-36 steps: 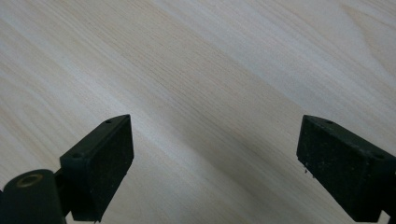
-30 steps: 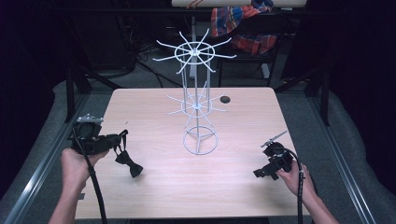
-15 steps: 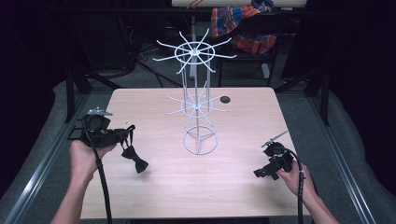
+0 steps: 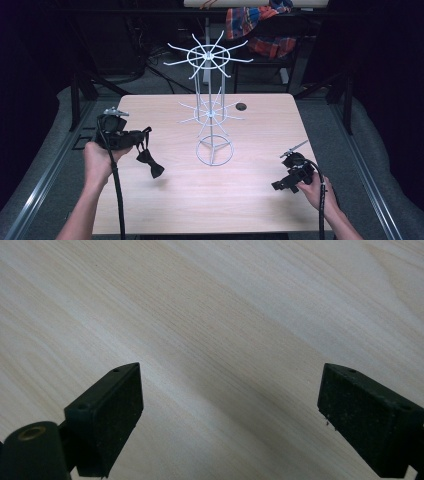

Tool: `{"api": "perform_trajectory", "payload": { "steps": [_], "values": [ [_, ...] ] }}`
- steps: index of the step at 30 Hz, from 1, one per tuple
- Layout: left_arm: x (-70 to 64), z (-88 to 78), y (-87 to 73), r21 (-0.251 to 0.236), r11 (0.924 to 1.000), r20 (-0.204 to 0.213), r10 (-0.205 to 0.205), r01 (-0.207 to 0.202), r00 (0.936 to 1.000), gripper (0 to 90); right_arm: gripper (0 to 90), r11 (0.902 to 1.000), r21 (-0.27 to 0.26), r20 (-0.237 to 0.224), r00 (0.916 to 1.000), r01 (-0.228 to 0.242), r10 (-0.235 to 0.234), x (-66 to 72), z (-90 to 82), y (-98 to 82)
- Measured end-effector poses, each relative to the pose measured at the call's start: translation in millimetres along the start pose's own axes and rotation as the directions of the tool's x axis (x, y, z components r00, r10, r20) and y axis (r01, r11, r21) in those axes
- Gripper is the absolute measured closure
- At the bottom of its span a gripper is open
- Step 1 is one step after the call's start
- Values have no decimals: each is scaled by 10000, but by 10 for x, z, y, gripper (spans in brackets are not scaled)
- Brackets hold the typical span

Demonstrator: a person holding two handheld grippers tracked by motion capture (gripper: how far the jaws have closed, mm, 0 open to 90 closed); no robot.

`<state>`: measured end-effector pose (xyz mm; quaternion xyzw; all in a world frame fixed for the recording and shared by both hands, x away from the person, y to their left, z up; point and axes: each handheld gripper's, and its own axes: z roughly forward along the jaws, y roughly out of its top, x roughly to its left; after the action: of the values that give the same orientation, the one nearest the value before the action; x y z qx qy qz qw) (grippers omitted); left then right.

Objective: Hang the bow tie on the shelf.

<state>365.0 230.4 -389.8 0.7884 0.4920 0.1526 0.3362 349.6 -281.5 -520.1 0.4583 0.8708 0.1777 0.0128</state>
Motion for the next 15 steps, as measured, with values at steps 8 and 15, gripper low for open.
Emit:
{"api": "perform_trajectory", "payload": {
  "steps": [8,15],
  "values": [
    [-77,0,95,-75,9998,27,203,-203,9998,763,106,10000,-11,73,10000,39,-39,-3,13,5],
    [-130,52,124,-52,9997,95,220,-220,9997,763,107,10000,-25,24,10000,-4,4,3,7,2]
  ]
}}
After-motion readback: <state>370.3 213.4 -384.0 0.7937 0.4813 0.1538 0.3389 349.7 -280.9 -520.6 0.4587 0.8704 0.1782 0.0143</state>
